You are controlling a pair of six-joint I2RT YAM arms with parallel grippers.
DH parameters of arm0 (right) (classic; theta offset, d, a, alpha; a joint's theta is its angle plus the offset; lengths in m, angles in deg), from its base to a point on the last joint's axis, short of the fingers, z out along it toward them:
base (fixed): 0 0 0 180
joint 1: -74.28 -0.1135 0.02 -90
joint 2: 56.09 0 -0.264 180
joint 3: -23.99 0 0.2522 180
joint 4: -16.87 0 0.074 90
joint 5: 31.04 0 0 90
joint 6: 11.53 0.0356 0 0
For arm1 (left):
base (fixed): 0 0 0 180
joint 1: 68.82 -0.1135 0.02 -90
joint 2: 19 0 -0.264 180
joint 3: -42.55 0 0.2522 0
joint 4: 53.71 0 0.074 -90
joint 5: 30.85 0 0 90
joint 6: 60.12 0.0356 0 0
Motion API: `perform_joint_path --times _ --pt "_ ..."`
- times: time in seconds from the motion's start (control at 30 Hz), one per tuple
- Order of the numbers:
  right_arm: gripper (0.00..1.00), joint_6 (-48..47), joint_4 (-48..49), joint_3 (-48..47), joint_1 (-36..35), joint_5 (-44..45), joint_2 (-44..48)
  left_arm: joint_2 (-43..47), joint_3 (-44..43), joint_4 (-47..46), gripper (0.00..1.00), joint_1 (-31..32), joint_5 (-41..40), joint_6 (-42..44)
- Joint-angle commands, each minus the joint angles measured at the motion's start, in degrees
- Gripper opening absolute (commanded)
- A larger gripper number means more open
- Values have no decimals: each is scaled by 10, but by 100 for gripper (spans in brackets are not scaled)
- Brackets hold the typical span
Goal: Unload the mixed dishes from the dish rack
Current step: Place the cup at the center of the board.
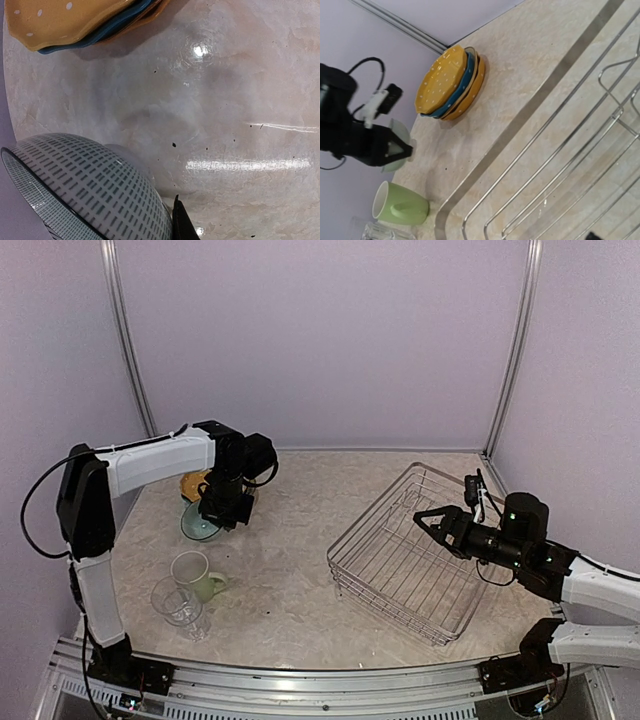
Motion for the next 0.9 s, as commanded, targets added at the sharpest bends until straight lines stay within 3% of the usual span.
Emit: perform_joint_path --times 0.0,0.67,0.73,0.87 --pt "88 -3 -2 -12 5 6 8 -30 7 -3 0 -2 -45 -3" --pt "89 -1 3 -2 4 7 8 -103 55 -31 0 -2 -39 -33" --pt "89 0 0 -1 4 9 12 -104 62 -31 4 -2 -38 -37" --pt "89 0 1 1 4 9 13 -101 68 -31 22 -2 -38 -41"
